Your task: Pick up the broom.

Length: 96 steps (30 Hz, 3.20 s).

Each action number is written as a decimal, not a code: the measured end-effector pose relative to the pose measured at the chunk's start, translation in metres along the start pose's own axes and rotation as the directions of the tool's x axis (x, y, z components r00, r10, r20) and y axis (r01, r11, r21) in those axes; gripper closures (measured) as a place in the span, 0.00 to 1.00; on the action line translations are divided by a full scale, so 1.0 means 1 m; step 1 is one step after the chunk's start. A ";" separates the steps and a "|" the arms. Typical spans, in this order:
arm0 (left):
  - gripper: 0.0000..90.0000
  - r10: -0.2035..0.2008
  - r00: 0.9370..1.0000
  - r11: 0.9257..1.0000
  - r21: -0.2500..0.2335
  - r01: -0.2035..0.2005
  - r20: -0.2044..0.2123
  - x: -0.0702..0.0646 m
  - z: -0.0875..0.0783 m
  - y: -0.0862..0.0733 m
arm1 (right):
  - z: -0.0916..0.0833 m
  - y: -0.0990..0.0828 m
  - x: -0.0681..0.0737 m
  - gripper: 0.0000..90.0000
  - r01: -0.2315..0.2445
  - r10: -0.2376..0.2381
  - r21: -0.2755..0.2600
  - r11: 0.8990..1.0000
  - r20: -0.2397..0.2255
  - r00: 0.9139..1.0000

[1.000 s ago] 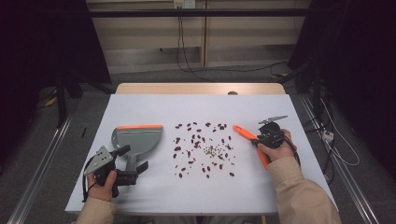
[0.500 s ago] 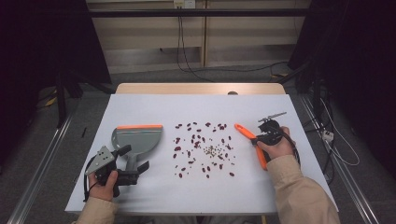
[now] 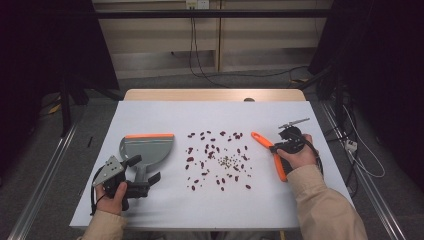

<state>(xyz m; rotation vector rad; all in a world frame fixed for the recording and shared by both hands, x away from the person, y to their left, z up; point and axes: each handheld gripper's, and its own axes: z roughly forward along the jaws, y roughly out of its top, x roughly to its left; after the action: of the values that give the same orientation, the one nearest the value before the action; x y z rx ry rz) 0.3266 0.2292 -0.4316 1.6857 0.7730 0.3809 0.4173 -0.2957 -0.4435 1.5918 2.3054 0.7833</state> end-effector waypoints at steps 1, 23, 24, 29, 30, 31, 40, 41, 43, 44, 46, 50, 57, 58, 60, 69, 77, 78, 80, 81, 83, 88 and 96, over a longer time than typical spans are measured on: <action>0.03 0.000 1.000 1.000 0.000 0.000 0.000 0.000 0.000 0.000 | 0.000 0.000 0.000 0.78 0.000 0.000 0.000 1.000 0.000 1.000; 0.03 0.002 1.000 1.000 0.010 -0.002 0.004 0.001 0.001 -0.001 | 0.009 0.008 0.001 0.76 0.105 -0.104 0.036 0.994 -0.013 0.994; 0.03 0.004 1.000 1.000 0.011 -0.004 0.006 0.001 0.001 -0.001 | 0.010 0.010 0.002 0.77 0.105 -0.104 0.054 0.993 -0.011 0.994; 0.03 0.007 1.000 1.000 0.005 -0.007 0.006 0.000 0.001 0.000 | 0.011 0.013 0.003 0.79 0.101 -0.101 0.077 0.992 -0.001 0.995; 0.03 0.013 1.000 1.000 0.007 -0.013 0.005 0.001 0.000 0.000 | 0.011 0.014 0.003 0.79 0.102 -0.103 0.081 0.991 -0.001 0.995; 0.03 0.012 1.000 1.000 0.006 -0.012 0.004 0.001 0.000 0.000 | 0.011 0.014 0.003 0.79 0.108 -0.108 0.082 0.991 -0.003 0.994; 0.03 0.011 1.000 1.000 0.003 -0.011 0.002 0.001 0.001 0.001 | 0.004 0.013 0.002 0.80 0.100 -0.100 0.035 0.994 0.005 0.995; 0.03 0.005 1.000 1.000 0.000 -0.005 0.002 0.000 0.001 0.001 | 0.001 0.013 0.001 0.80 0.099 -0.099 0.022 0.995 0.004 0.995; 0.03 0.014 1.000 1.000 0.004 -0.014 0.004 0.000 0.001 0.002 | -0.006 0.012 0.000 0.80 0.088 -0.088 -0.022 0.996 0.002 0.996; 0.03 0.013 1.000 1.000 0.001 -0.013 0.002 0.000 0.002 0.003 | -0.010 0.011 -0.001 0.80 0.077 -0.076 -0.048 0.996 0.013 0.997; 0.03 0.011 1.000 1.000 -0.004 -0.011 0.002 -0.001 0.002 0.004 | -0.019 0.009 -0.003 0.80 0.065 -0.063 -0.105 0.992 0.014 0.998; 0.03 0.012 1.000 1.000 -0.011 -0.012 -0.001 -0.001 0.003 0.006 | -0.044 -0.002 -0.004 0.80 0.043 -0.032 -0.274 0.961 0.044 0.998; 0.03 0.027 1.000 1.000 -0.010 -0.027 0.000 -0.005 0.008 0.012 | -0.071 -0.017 -0.004 0.80 0.005 0.000 -0.472 0.882 0.010 1.000; 0.03 0.037 0.999 0.999 -0.008 -0.037 0.002 -0.006 0.008 0.013 | -0.073 -0.019 -0.003 0.80 0.006 -0.003 -0.494 0.870 0.006 1.000; 0.03 0.041 0.999 0.999 -0.008 -0.041 0.005 -0.009 0.010 0.015 | -0.076 -0.022 -0.002 0.80 -0.009 -0.004 -0.525 0.851 -0.023 1.000; 0.03 0.056 0.998 0.998 -0.007 -0.056 0.011 -0.012 0.013 0.019 | -0.086 -0.025 0.006 0.80 -0.006 -0.029 -0.597 0.802 -0.049 0.998; 0.03 0.057 0.998 0.998 -0.018 -0.056 0.026 -0.016 0.018 0.025 | -0.091 -0.020 0.014 0.80 -0.017 -0.040 -0.652 0.758 -0.072 0.997; 0.03 0.057 0.998 0.998 -0.018 -0.056 0.029 -0.018 0.019 0.027 | -0.091 -0.019 0.016 0.80 -0.018 -0.042 -0.656 0.754 -0.076 0.996; 0.03 0.052 0.998 0.999 -0.009 -0.052 0.040 -0.020 0.021 0.031 | -0.091 -0.015 0.021 0.80 -0.014 -0.048 -0.661 0.750 -0.076 0.996; 0.03 0.057 0.997 0.998 -0.006 -0.056 0.044 -0.022 0.023 0.033 | -0.091 -0.010 0.026 0.80 -0.008 -0.063 -0.668 0.744 -0.082 0.995; 0.03 0.053 0.997 0.999 0.003 -0.053 0.050 -0.026 0.028 0.036 | -0.091 -0.005 0.032 0.80 -0.005 -0.072 -0.675 0.738 -0.085 0.994; 0.03 0.055 0.995 0.998 0.008 -0.055 0.082 -0.040 0.043 0.049 | -0.089 0.008 0.045 0.80 -0.004 -0.094 -0.681 0.732 -0.107 0.990; 0.04 0.036 0.991 0.999 0.029 -0.041 0.132 -0.061 0.075 0.062 | -0.084 0.024 0.067 0.80 0.004 -0.130 -0.682 0.731 -0.134 0.982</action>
<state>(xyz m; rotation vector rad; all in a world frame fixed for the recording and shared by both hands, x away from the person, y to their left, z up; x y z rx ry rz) 0.3467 0.1267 -0.3833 1.7391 0.6530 0.2820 0.3714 -0.2527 -0.3537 1.1160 1.8029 1.5751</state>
